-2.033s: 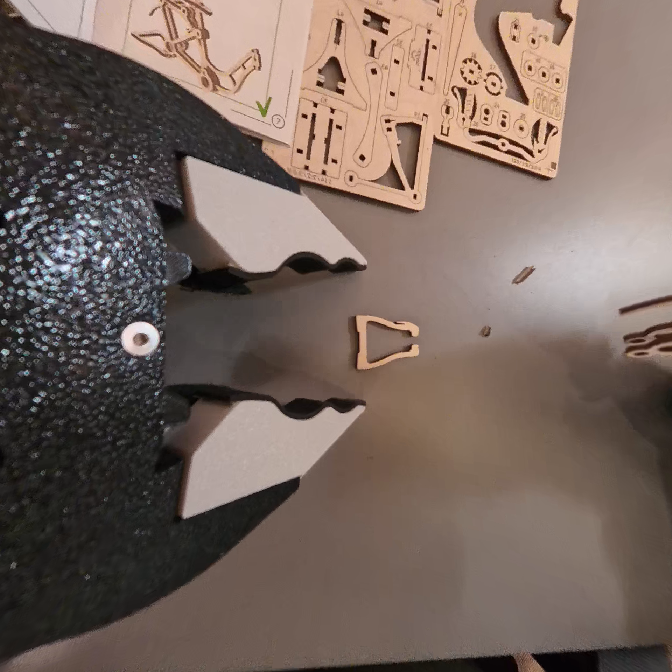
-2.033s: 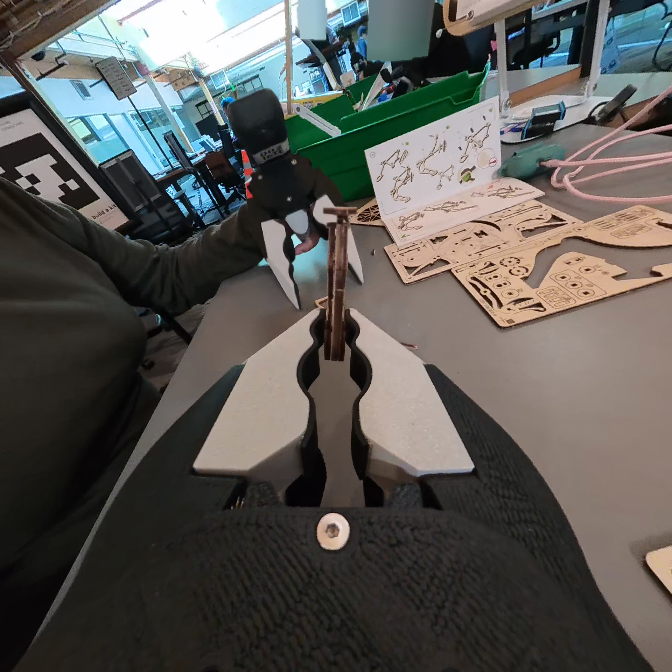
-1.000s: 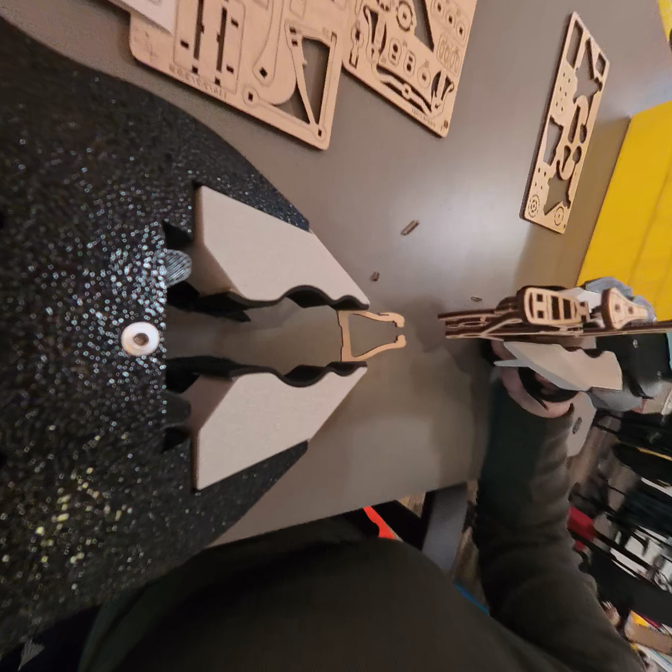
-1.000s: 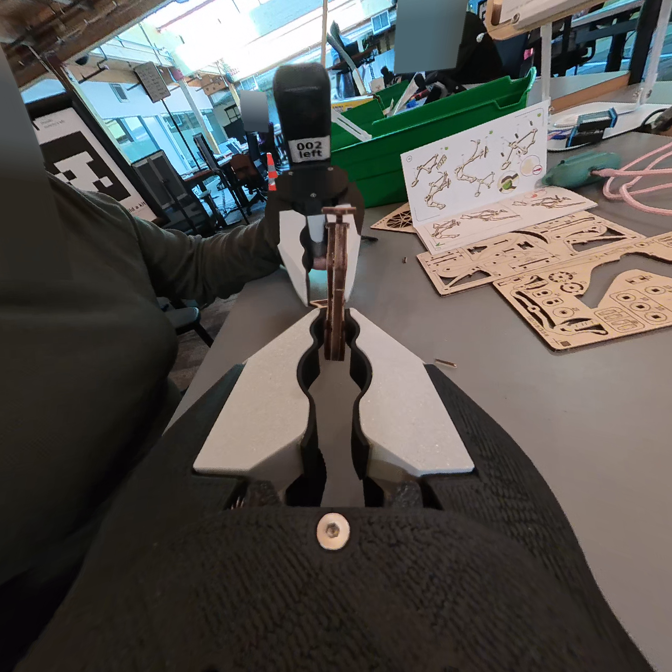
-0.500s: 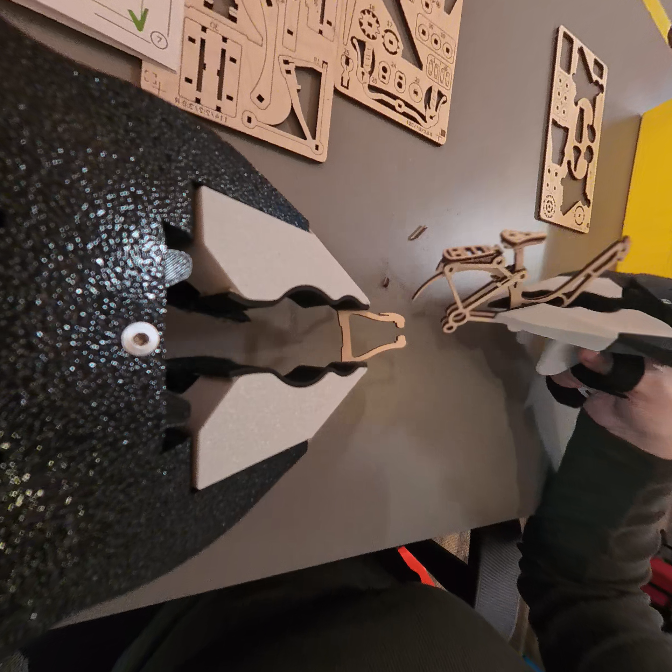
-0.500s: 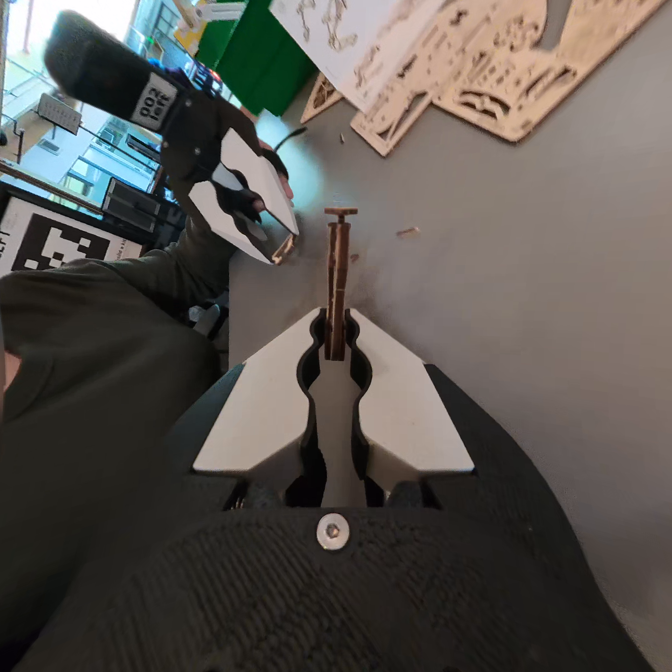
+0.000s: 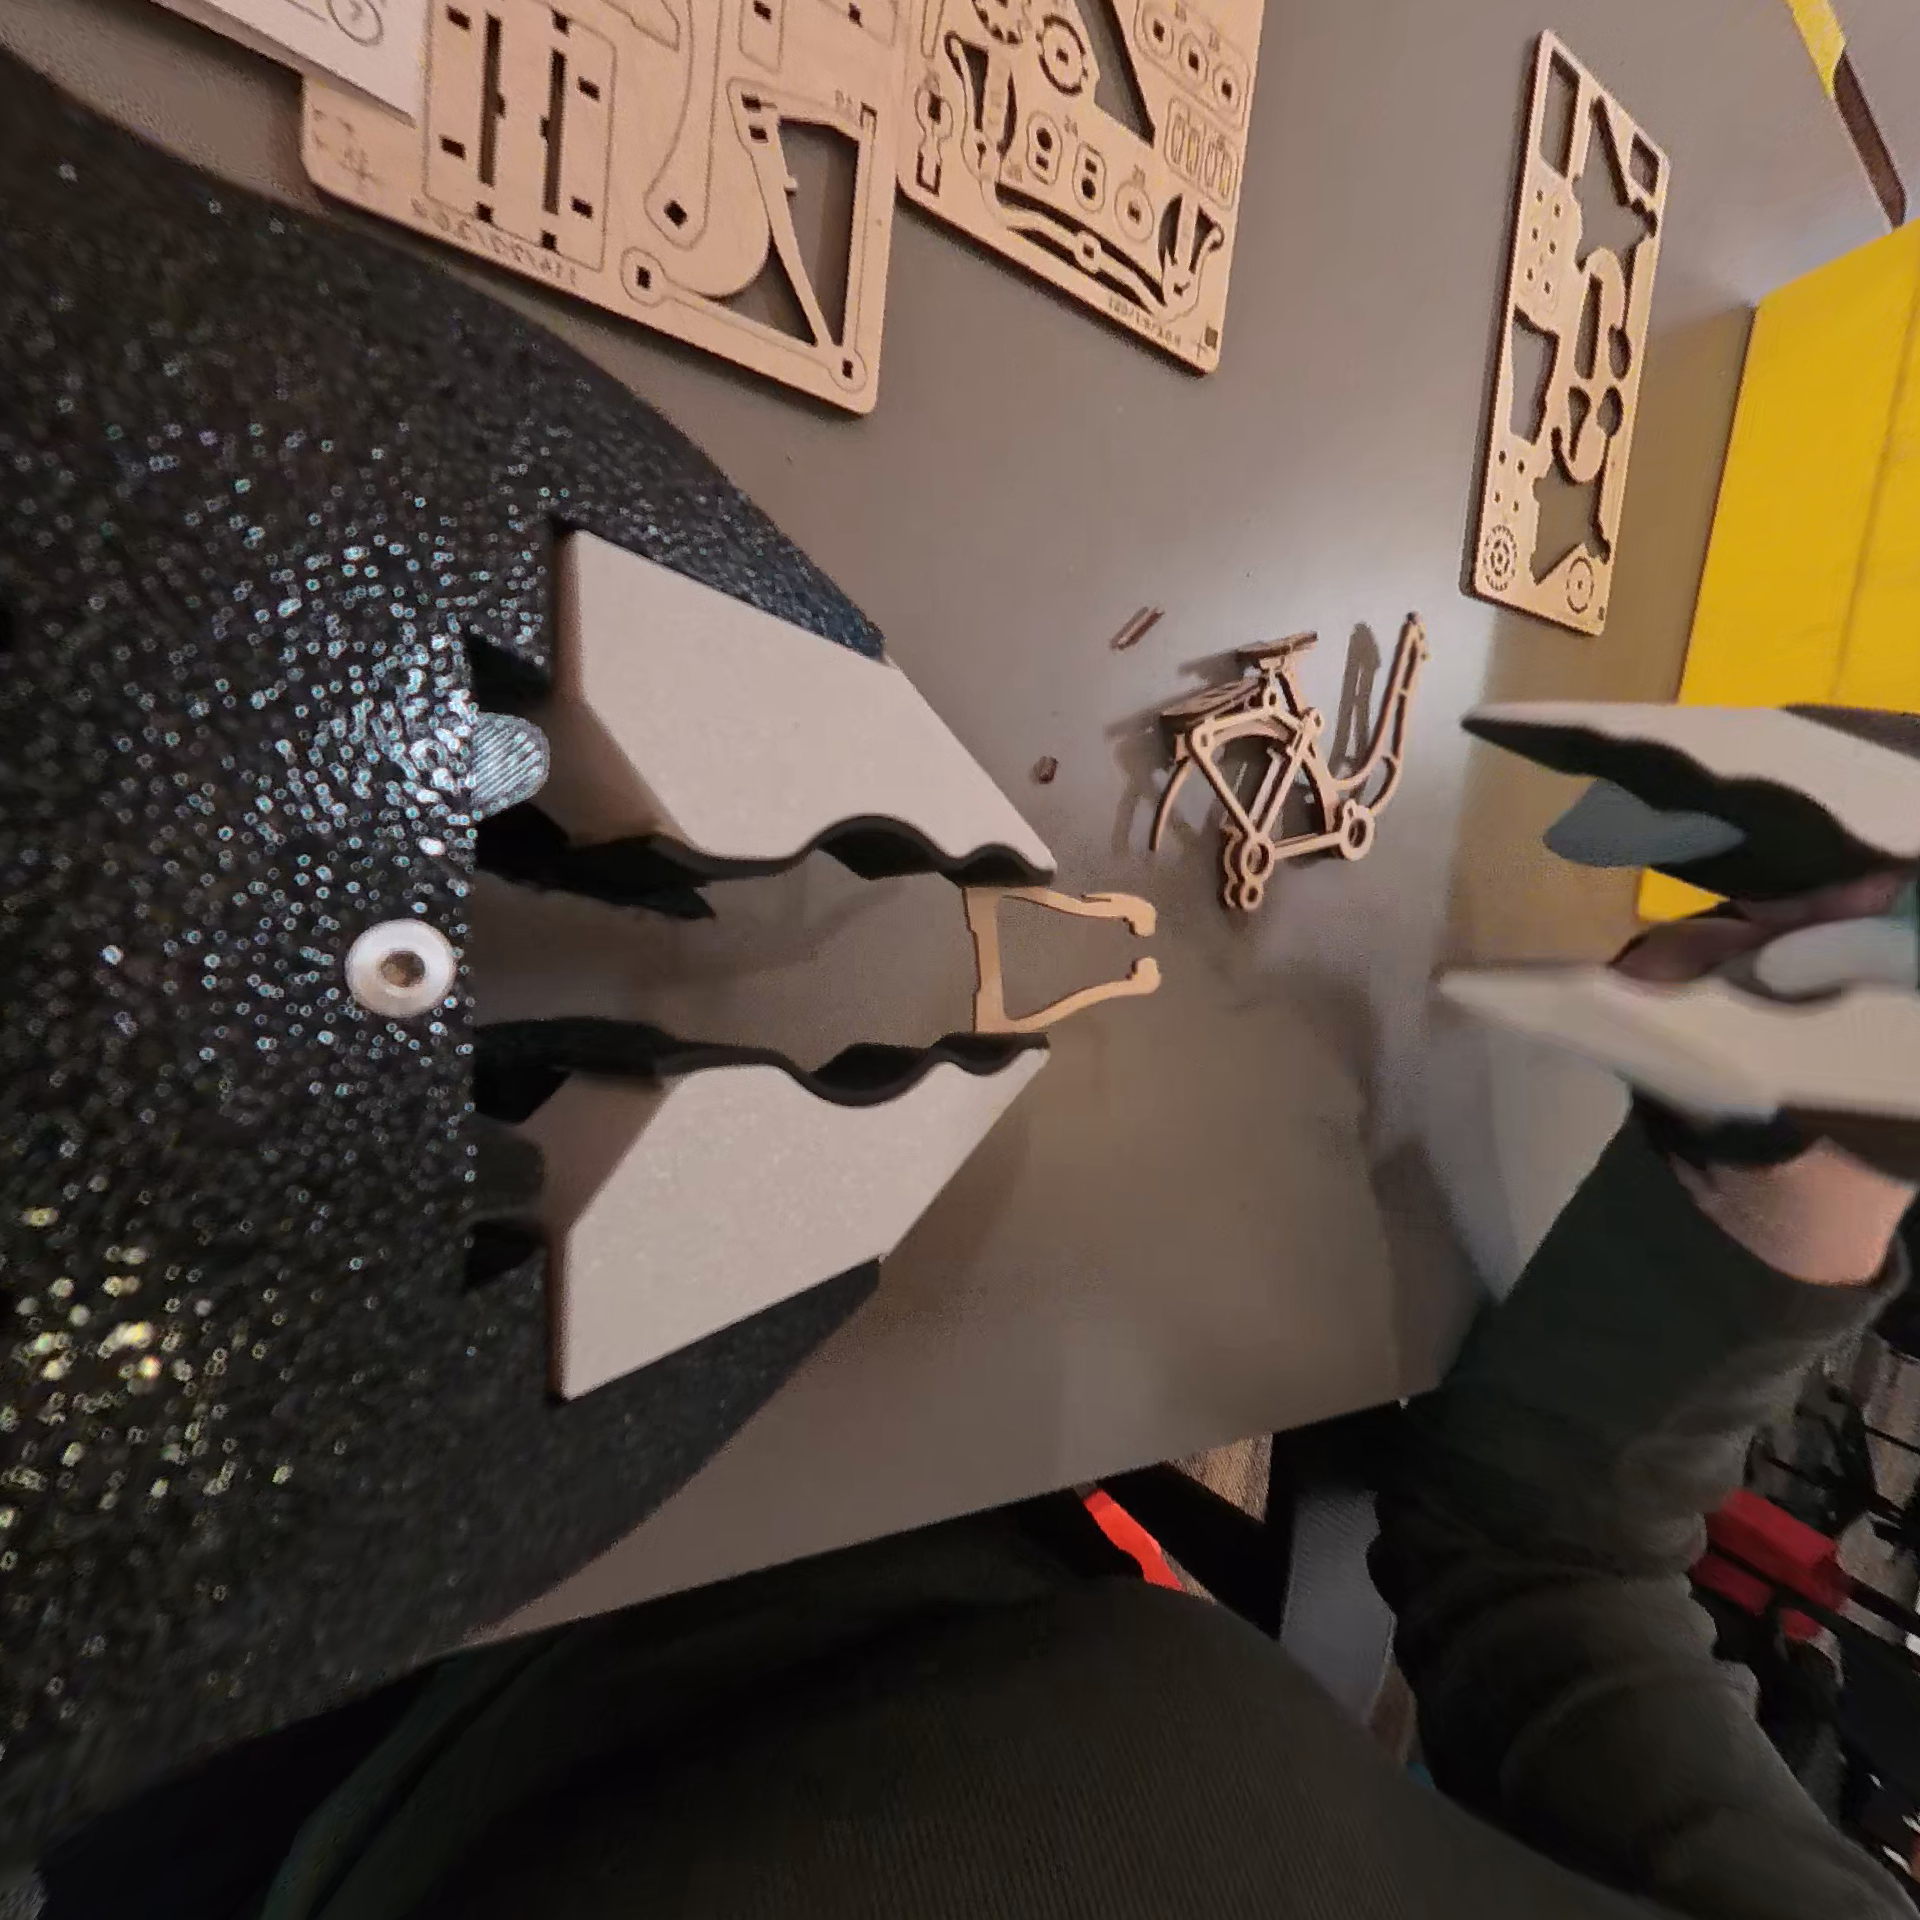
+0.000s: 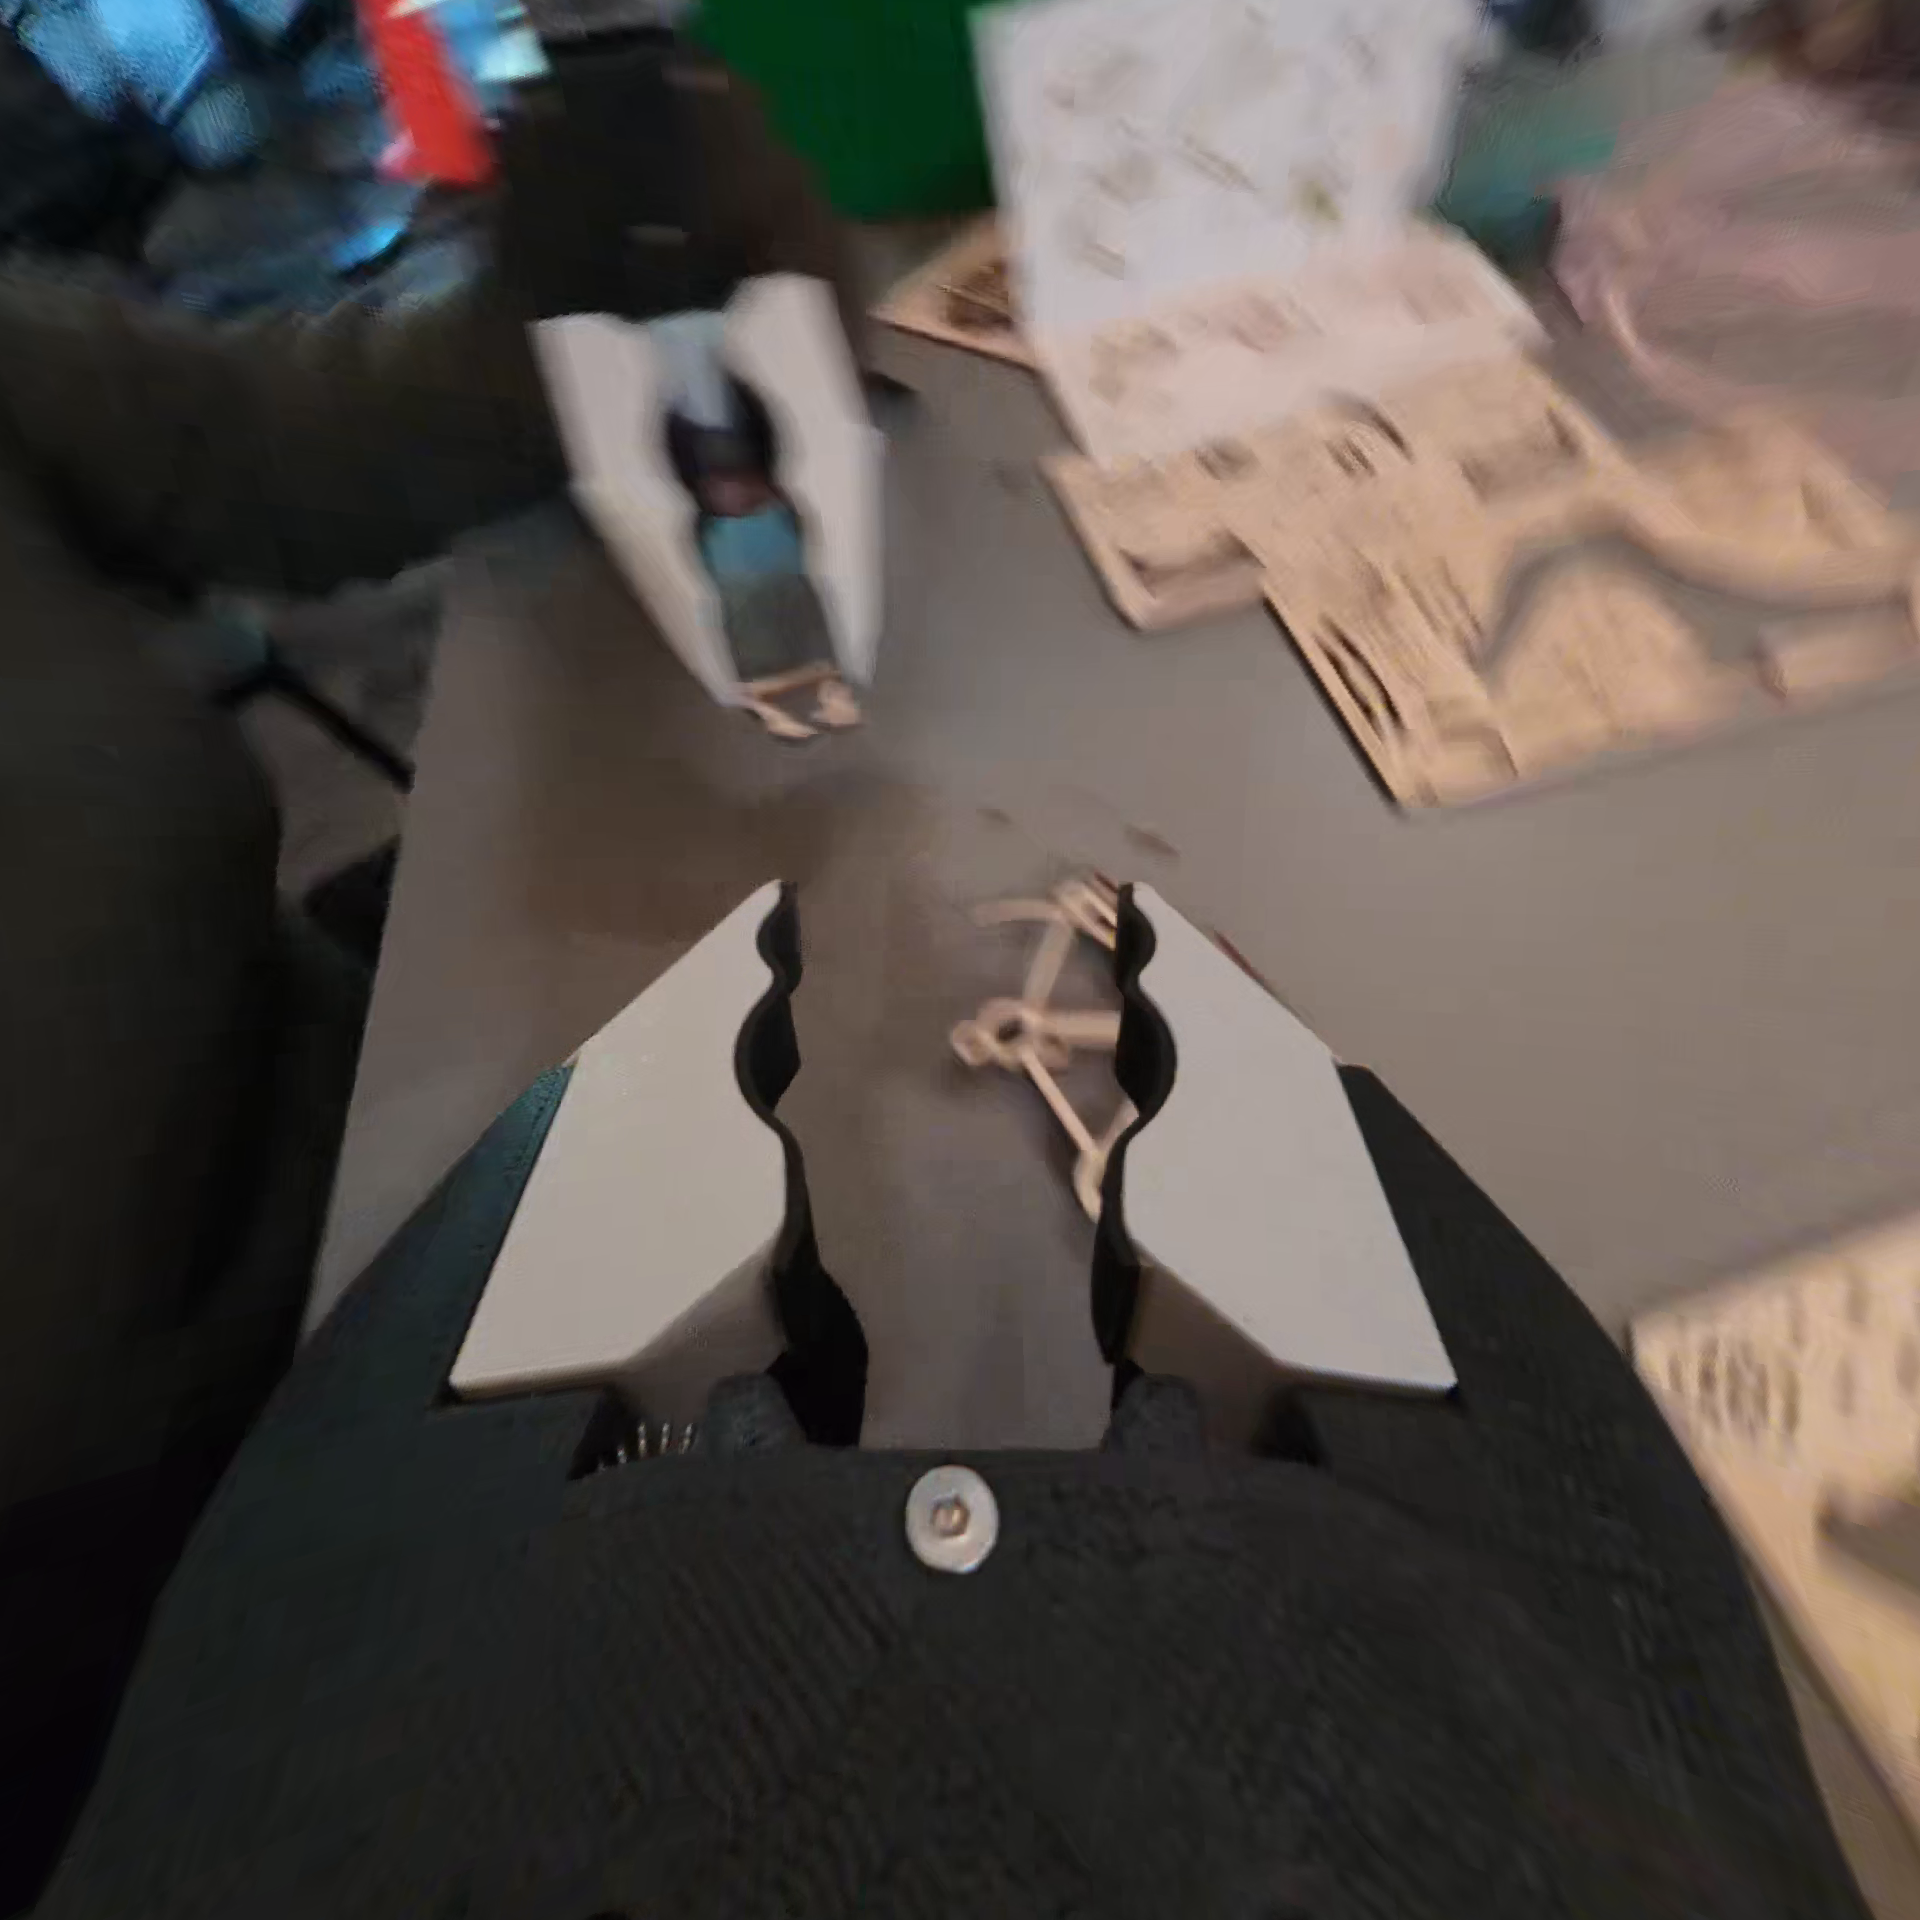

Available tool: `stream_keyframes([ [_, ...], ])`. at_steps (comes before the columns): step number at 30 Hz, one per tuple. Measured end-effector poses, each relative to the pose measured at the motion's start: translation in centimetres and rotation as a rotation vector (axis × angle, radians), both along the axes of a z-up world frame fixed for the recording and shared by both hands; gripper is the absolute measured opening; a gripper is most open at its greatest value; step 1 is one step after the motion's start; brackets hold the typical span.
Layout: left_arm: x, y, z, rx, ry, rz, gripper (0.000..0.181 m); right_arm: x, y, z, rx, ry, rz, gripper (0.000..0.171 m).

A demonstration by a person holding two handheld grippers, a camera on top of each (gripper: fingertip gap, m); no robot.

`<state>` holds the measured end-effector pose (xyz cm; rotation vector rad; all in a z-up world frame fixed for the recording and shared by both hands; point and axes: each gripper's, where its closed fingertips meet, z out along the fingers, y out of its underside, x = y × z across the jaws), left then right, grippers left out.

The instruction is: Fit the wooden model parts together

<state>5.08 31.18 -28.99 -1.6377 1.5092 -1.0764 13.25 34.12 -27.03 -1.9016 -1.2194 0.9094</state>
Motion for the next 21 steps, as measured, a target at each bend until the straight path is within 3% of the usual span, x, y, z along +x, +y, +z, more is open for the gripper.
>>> stream_keyframes([
  [3,0.3,-0.5,-0.1,-0.033,-0.007,-0.024,0.026,-3.7,-3.9,0.4,0.403,-0.073,0.255,0.049],
  [6,0.6,-1.4,0.1,-0.096,-0.029,-0.064,0.026,-5.7,-5.1,-0.9,0.700,-0.187,0.338,0.041],
  [11,0.9,-2.4,-0.2,-0.163,-0.018,-0.107,0.026,-7.1,-5.8,-1.9,0.912,-0.229,0.394,0.022],
  [13,1.0,-2.8,-0.2,-0.184,-0.021,-0.125,0.026,-7.3,-5.9,-2.1,0.970,-0.255,0.404,0.006],
  [16,1.0,-2.9,0.0,-0.191,-0.038,-0.135,0.026,-7.3,-5.8,-2.2,1.010,-0.280,0.401,0.001],
  [17,1.0,-3.2,0.5,-0.193,-0.064,-0.157,0.030,-7.2,-5.7,-2.1,1.000,-0.276,0.390,0.001],
  [18,1.3,-2.7,0.9,-0.173,-0.092,-0.123,0.063,-7.1,-5.5,-1.9,0.985,-0.266,0.375,0.001],
  [19,1.4,-2.2,1.1,-0.114,-0.098,-0.089,0.086,-7.0,-5.3,-1.7,0.963,-0.250,0.358,0.001],
  [21,1.2,-1.3,0.6,0.125,-0.051,-0.062,0.093,-6.8,-5.0,-1.2,0.907,-0.200,0.324,0.000],
])
